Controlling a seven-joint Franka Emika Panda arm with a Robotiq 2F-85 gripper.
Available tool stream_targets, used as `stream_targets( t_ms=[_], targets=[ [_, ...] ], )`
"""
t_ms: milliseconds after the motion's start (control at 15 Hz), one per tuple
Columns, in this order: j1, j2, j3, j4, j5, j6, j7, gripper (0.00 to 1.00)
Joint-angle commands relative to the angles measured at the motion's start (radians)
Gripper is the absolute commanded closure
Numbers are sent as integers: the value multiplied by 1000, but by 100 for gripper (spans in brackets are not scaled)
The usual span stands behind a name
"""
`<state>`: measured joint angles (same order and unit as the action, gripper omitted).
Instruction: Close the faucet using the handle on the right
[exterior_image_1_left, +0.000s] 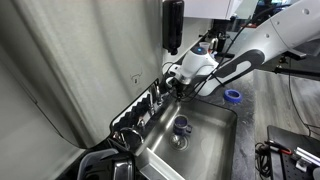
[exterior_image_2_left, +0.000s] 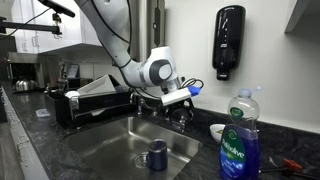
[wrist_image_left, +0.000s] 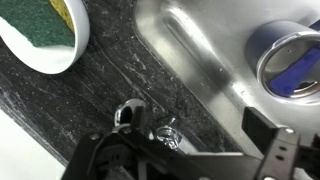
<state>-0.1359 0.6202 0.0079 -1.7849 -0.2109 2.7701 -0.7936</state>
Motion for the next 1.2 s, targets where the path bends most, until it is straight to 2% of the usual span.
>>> stream_targets(
  t_ms=[0, 733, 933, 1133],
  targets=[
    [7, 36, -30, 40, -52, 46, 30, 0],
    [15, 53, -46, 55, -102, 65, 74, 0],
    [9, 28, -38, 25, -105, 60, 80, 0],
    [-19, -44, 0, -65, -76, 55, 64, 0]
  ],
)
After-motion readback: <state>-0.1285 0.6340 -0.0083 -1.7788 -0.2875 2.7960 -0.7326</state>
